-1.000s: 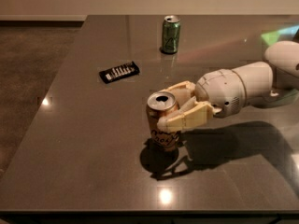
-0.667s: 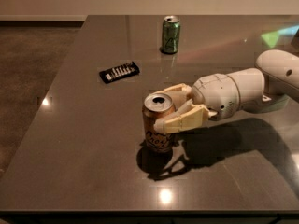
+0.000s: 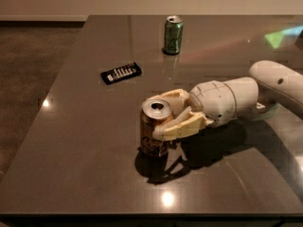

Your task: Place orange can upright

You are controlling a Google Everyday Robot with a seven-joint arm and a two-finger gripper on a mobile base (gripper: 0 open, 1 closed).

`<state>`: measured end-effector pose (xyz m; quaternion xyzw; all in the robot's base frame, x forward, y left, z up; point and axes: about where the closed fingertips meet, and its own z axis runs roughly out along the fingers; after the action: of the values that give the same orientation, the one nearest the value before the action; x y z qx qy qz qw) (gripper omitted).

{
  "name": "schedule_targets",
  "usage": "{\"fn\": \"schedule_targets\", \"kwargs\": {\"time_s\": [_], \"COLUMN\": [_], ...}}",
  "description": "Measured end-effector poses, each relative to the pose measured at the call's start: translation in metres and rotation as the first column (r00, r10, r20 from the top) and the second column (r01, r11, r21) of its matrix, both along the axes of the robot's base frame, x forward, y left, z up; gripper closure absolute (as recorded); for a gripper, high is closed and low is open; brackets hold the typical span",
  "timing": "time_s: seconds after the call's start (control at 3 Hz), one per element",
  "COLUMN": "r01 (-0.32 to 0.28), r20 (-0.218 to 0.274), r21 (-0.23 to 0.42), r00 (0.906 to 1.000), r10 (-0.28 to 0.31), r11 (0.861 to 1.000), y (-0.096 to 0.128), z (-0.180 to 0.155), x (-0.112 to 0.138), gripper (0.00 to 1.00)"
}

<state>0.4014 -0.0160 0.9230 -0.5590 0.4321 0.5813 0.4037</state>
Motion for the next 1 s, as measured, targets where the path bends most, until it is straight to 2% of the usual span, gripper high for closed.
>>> {"fn": "schedule_targets", "kwargs": {"time_s": [0.33, 0.67, 1.0], "r01": [-0.024, -0.023, -0.023], "r20": [0.025, 0.026, 0.029], "r21": [-0.001, -0.002, -0.003], "r00": [0.9994, 0.9994, 0.9993], "r10": [0.024, 0.023, 0.023], "r11": [1.000, 1.000, 1.000], "y": [0.0018, 0.0039, 0.0059], "z": [-0.0045, -0.0034, -0.0027], "x": [-0.0023, -0.0022, -0.0023], "gripper": [0.35, 0.12, 0.00]}}
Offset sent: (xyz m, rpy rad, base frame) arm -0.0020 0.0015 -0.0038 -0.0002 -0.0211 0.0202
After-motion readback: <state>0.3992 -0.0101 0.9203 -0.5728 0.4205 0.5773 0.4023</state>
